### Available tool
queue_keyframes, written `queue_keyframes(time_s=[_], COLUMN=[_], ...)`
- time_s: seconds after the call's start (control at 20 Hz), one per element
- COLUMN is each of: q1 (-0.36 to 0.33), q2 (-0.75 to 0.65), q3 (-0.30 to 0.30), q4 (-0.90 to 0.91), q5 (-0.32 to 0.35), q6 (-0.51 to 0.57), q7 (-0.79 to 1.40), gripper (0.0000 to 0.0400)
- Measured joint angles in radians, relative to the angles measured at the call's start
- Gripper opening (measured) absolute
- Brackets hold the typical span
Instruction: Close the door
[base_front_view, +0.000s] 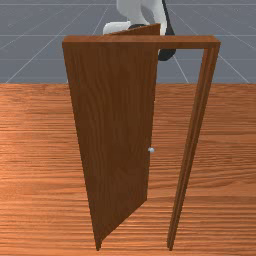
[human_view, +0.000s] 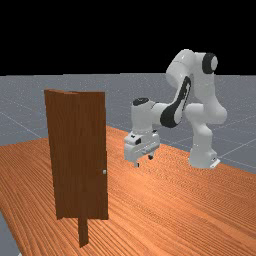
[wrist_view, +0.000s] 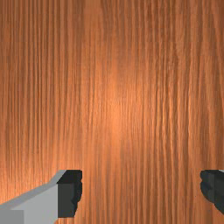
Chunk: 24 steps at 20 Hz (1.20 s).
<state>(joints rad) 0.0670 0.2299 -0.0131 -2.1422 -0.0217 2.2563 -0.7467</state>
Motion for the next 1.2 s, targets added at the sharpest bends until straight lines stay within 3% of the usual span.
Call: queue_keyframes(time_s=[0.05, 0.1, 0.15, 0.2, 0.3, 0.35, 0.55, 0.7, 0.85, 0.95, 1.0, 1.05, 1.1, 1.2], q1=[-0.037, -0.047, -0.017, -0.01, -0.007, 0.031, 0.104, 0.025, -0.056, -0.052, -0.053, -0.026, -0.041, -0.045], q2=[0.007, 0.065, 0.104, 0.102, 0.096, 0.124, 0.142, 0.131, 0.121, 0.119, 0.113, 0.046, -0.008, -0.112], q3=[0.028, 0.036, 0.008, -0.001, -0.003, -0.028, -0.007, 0.062, 0.049, -0.001, -0.008, -0.033, -0.022, -0.018], q4=[-0.012, 0.076, 0.137, 0.11, 0.095, 0.162, 0.192, 0.174, 0.158, 0.156, 0.158, 0.045, -0.036, -0.179], q5=[0.122, 0.127, 0.011, 0.008, 0.003, 0.021, 0.01, -0.008, 0.003, 0.018, 0.02, -0.071, 0.01, 0.004], q6=[0.123, 0.093, 0.081, 0.185, 0.21, 0.088, 0.075, 0.088, 0.094, 0.095, 0.031, 0.122, 0.152, 0.192], q7=[-0.106, -0.111, -0.062, -0.013, -0.002, 0.231, 0.353, -0.154, -0.346, -0.132, -0.103, -0.022, 0.004, -0.008], gripper=[0.04, 0.04, 0.04, 0.04, 0.04, 0.04, 0.04, 0.04, 0.04, 0.04, 0.04, 0.04, 0.04, 0.04])
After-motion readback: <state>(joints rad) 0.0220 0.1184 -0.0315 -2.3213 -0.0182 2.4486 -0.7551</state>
